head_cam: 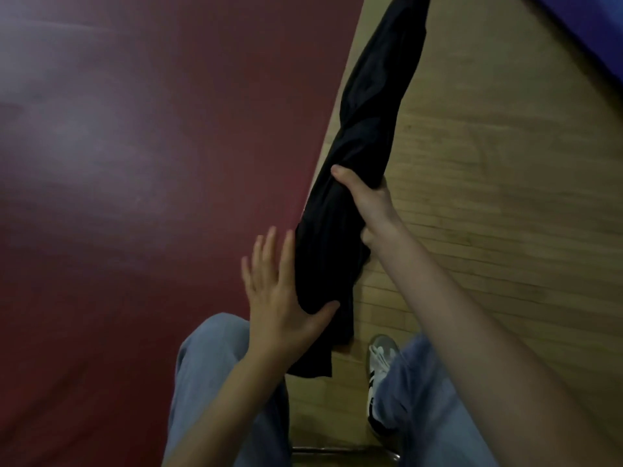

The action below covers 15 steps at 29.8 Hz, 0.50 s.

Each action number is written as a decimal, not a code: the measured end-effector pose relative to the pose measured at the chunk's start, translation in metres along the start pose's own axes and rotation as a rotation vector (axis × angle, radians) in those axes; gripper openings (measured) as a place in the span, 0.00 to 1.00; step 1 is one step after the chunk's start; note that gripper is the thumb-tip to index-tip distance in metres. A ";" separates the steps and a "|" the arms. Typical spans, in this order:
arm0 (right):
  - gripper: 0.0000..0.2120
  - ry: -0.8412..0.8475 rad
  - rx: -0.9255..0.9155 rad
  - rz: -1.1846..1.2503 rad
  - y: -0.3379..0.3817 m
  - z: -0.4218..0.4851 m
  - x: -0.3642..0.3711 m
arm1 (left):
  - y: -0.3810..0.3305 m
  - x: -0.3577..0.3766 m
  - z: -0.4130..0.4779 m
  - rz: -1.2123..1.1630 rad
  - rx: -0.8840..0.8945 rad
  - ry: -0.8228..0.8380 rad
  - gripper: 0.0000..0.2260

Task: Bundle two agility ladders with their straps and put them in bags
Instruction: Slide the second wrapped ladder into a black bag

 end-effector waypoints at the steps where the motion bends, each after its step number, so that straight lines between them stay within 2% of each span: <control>1: 0.36 0.003 0.014 -0.001 -0.003 0.005 0.001 | 0.014 0.009 0.007 -0.039 -0.200 0.140 0.51; 3: 0.37 0.010 0.040 -0.012 -0.005 0.013 0.004 | 0.030 0.028 0.010 -0.390 -0.580 0.469 0.59; 4: 0.37 0.009 0.048 -0.022 -0.009 0.019 0.005 | 0.035 0.039 0.010 -0.546 -0.689 0.593 0.56; 7: 0.34 0.021 0.033 -0.066 -0.017 0.033 0.009 | 0.035 0.063 0.012 -0.628 -0.747 0.823 0.25; 11: 0.34 0.056 0.027 -0.074 -0.032 0.053 0.015 | 0.032 0.080 0.019 -0.671 -0.816 0.845 0.15; 15: 0.34 0.216 0.142 0.011 -0.070 0.073 0.023 | 0.048 0.091 0.047 -0.634 -0.866 0.778 0.15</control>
Point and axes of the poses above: each hand's wrist, its own z-axis towards the middle knuckle, its own x-axis out of the palm, y = z × x, the point moved 6 cm from there along z, towards the middle knuckle, and after that the axes turned 12 degrees about -x, right-handed, at the moved point
